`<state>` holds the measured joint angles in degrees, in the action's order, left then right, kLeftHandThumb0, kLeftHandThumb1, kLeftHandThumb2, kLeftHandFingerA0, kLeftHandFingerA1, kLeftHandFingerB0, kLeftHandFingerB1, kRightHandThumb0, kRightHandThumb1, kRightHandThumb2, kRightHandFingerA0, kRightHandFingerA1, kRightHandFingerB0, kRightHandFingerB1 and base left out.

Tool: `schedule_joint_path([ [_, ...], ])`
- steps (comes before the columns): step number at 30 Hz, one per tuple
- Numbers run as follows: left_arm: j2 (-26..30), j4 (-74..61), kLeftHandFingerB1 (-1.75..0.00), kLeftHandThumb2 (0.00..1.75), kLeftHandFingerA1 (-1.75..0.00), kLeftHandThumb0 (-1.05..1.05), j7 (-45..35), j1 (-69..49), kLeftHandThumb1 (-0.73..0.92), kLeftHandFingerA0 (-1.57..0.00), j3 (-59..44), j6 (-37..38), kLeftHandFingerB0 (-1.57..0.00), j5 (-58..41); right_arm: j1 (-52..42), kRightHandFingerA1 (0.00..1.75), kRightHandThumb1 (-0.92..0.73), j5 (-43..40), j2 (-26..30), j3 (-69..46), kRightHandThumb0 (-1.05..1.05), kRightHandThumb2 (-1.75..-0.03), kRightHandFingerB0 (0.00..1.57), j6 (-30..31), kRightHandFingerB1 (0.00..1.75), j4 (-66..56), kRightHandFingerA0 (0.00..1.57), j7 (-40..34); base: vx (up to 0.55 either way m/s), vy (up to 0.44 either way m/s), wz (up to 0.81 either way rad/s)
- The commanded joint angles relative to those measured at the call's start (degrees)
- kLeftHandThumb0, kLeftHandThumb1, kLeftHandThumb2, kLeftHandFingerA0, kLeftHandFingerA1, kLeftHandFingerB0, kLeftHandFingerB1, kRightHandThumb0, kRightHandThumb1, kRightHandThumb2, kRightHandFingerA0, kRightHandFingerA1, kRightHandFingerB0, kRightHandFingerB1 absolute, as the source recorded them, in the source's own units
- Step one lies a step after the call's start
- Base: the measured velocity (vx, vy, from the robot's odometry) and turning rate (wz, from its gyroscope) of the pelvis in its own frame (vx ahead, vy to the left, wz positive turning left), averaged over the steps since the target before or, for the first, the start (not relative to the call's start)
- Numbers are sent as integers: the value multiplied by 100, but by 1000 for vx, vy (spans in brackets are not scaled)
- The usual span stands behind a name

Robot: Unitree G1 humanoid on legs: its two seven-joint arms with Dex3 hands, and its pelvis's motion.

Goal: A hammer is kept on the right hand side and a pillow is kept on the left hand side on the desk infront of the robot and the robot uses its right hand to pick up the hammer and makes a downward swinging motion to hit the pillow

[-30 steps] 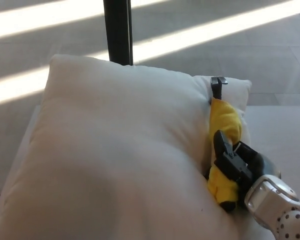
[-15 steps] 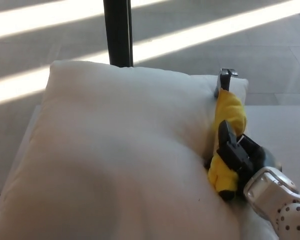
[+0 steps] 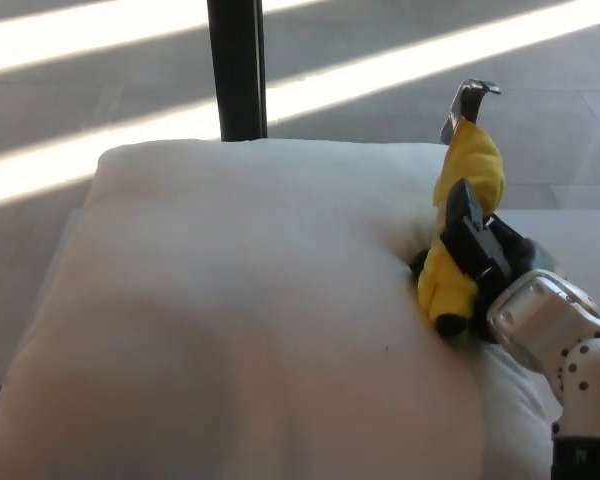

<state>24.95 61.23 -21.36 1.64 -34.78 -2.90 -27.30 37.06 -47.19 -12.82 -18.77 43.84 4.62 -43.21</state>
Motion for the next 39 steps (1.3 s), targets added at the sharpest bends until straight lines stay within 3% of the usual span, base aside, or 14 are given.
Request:
schedule_joint_path([
  [1,282,10,-43,62,-55,-62,-231,-93,75,-48,44,164,-46,117,1946,152,-77,-1225,-1044,-436,-62,-111,101,-542,137,39,128,-789,0,0,0],
  [3,287,-59,-43,62,-56,-63,-259,-124,75,-48,29,130,-47,91,2078,154,-77,-1172,-845,-493,-61,-108,100,-442,138,105,129,-838,0,0,0],
  [4,299,-11,-43,62,-56,-64,-272,-116,73,-49,19,163,-47,90,2145,175,-92,-1143,-792,-536,-46,-84,77,-477,175,132,108,-882,0,0,0],
  [10,306,-123,-43,62,-57,-64,-298,-176,75,-47,49,161,-47,115,2286,175,-84,-941,-179,-692,-32,-96,74,-180,175,215,103,-722,0,0,0],
  [11,301,-147,-44,62,-57,-63,-275,-177,75,-49,49,156,-48,116,2256,125,-80,-885,-81,-718,-23,-129,108,-117,121,216,115,-697,0,0,0],
  [12,291,-184,-44,62,-57,-63,-237,-182,75,-49,51,159,-48,120,2229,125,-80,-824,20,-750,-23,-129,108,-50,121,221,115,-694,0,0,0],
  [13,305,-162,-42,63,-55,-63,-269,-180,76,-46,50,156,-45,116,2187,157,-79,-803,84,-783,-64,-106,96,-6,139,231,127,-649,0,0,0],
  [15,336,-127,-42,63,-55,-63,-321,-179,76,-46,49,151,-45,104,2141,157,-79,-760,169,-854,-64,-106,96,72,139,254,127,-578,0,0,0],
  [16,331,-120,-42,63,-54,-63,-250,-176,76,-47,67,181,-44,133,2087,175,-92,-679,240,-884,-43,-81,71,97,175,264,101,-576,0,0,0],
  [22,377,-142,-42,62,-54,-64,-308,-159,75,-47,55,125,-45,76,1618,175,-92,-532,580,-1044,-35,-98,60,318,175,182,104,-458,0,0,0],
  [23,386,-144,-42,62,-55,-64,-301,-159,75,-48,84,151,-45,112,1497,175,-91,-446,646,-1092,-36,-82,72,354,175,242,105,-574,0,0,0],
  [24,391,-126,-42,63,-55,-64,-308,-151,76,-49,83,168,-45,112,1454,175,-90,-425,669,-1104,-35,-86,76,353,175,259,106,-583,0,0,0],
  [32,405,-223,-42,63,-54,-62,-246,-171,76,-48,49,103,-44,87,900,175,-92,17,1123,-982,-40,-79,77,145,171,414,102,-131,0,0,0],
  [39,421,-178,-43,63,-56,-63,-289,-175,76,-48,49,144,-46,91,569,175,-82,315,1702,-929,-31,-91,77,247,175,630,105,199,0,0,0],
])
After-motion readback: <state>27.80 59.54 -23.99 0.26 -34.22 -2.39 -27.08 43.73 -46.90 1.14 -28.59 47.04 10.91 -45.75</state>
